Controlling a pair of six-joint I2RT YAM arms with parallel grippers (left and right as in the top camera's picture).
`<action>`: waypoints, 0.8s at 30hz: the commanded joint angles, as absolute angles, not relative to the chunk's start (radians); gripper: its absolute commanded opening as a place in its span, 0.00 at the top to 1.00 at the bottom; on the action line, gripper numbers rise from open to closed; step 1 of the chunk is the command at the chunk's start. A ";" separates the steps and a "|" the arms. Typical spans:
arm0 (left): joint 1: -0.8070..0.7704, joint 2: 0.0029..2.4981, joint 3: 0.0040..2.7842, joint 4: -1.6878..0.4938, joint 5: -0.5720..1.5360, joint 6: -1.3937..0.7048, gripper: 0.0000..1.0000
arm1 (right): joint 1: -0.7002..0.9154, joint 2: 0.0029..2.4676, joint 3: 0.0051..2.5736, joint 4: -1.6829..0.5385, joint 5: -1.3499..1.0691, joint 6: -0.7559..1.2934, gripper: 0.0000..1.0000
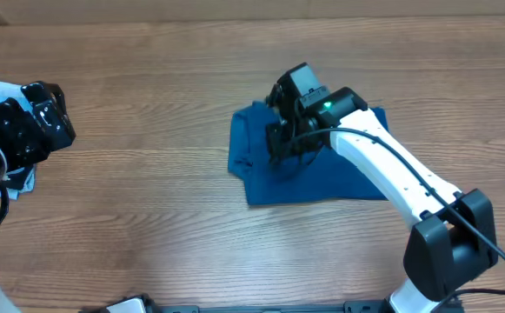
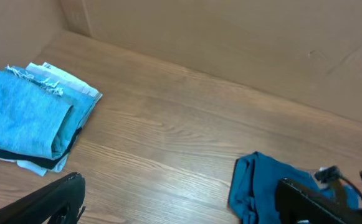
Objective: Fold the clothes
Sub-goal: 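Press and smooth the folded stack with the right gripper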
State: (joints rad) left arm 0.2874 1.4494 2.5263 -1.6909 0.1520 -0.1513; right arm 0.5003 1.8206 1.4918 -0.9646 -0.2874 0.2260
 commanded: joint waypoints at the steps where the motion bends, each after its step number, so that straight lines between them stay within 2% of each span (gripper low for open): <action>1: 0.278 1.451 2.528 -1.689 0.142 -0.158 0.00 | 0.493 1.896 1.496 -0.904 -0.165 0.369 0.93; 8: 0.278 1.451 2.528 -1.689 0.142 -0.158 0.00 | 0.495 2.087 1.496 -0.786 -0.196 0.402 0.93; 15: 0.278 1.451 2.528 -1.689 0.142 -0.158 0.00 | 0.494 2.151 1.504 -0.471 -0.230 0.376 0.92; 19: 0.278 1.451 2.528 -1.689 0.142 -0.158 0.00 | 0.485 2.125 1.579 -0.553 -0.281 0.254 0.84; 24: 0.278 1.451 2.528 -1.689 0.142 -0.158 0.00 | 0.370 1.983 1.735 -0.807 -0.264 0.262 0.78</action>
State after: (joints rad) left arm 0.2874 1.4494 2.5263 -1.6909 0.1516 -0.1513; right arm 0.4614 2.1193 1.6287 -0.7189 -0.2588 0.2810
